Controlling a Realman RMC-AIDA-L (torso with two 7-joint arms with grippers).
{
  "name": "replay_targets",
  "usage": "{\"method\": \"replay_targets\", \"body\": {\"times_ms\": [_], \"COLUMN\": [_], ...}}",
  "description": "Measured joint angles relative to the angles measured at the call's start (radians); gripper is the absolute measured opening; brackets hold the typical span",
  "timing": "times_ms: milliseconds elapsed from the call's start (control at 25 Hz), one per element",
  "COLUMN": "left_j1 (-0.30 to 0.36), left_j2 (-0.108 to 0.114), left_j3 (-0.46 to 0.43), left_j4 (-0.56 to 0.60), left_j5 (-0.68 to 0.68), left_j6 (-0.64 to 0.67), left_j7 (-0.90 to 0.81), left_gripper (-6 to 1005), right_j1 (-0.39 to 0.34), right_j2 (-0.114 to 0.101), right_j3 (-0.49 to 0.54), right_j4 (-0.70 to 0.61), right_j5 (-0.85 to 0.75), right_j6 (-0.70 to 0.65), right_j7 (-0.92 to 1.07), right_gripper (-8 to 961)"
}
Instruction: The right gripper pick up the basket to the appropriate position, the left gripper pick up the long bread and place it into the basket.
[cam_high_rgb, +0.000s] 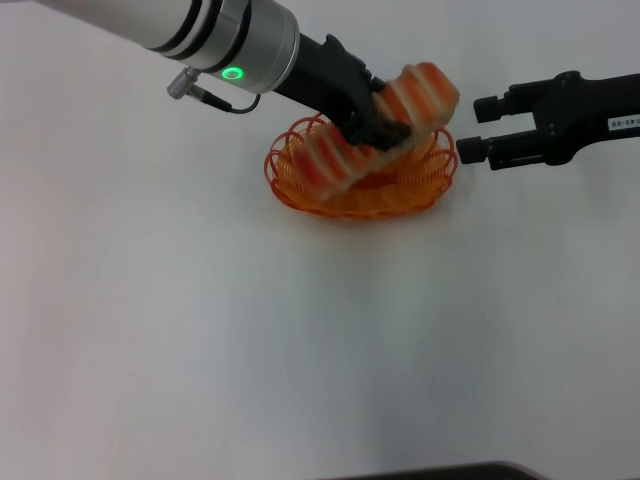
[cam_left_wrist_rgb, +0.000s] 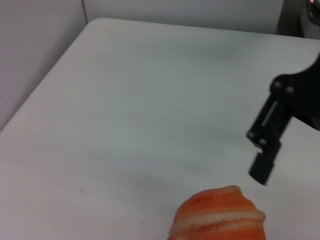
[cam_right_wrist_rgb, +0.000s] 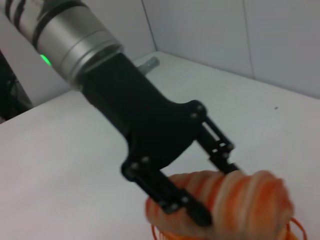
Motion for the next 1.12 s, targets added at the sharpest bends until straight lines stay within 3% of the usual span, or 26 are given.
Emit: {"method": "replay_targets", "body": {"times_ms": [360, 440, 600, 720, 920, 1040, 1120], "left_j1": [0.039, 0.058, 0.122, 0.185, 0.334, 0.404, 0.441], "left_j2": [0.001, 0.002, 0.006, 0.007, 0.011, 0.017, 0.033], "left_j3": [0.01, 0.003, -0.047, -0.122, -0.342, -0.487, -0.572], "left_j4": [0.022, 0.04, 0.11, 0.182, 0.307, 0.309, 0.276], "left_j5": [-0.025, -0.026, -0.027, -0.044, -0.104, -0.11, -0.118], "left_j6": [-0.018, -0.015, 0.015, 0.074, 0.289, 0.424, 0.522], "left_j7": [-0.002, -0.009, -0.025, -0.027, -0.019, 0.0, 0.035], "left_gripper": [578, 810, 898, 941, 938, 938, 938], "right_j1": [0.009, 0.014, 0.017, 0.017, 0.014, 0.01, 0.009], "right_j2": [0.002, 0.002, 0.002, -0.002, -0.015, -0.024, -0.027], "right_j3": [-0.024, -0.034, -0.043, -0.043, -0.04, -0.035, -0.033], "right_j4": [0.017, 0.02, 0.02, 0.016, 0.008, 0.006, 0.006], "right_j5": [0.002, 0.001, 0.001, 0.0, 0.0, 0.001, 0.002], "right_j6": [0.0, 0.0, 0.0, -0.001, -0.017, -0.029, -0.034], "right_j7": [0.0, 0.0, 0.0, 0.004, 0.024, 0.033, 0.034], "right_gripper": [733, 733, 733, 733, 733, 733, 733]}}
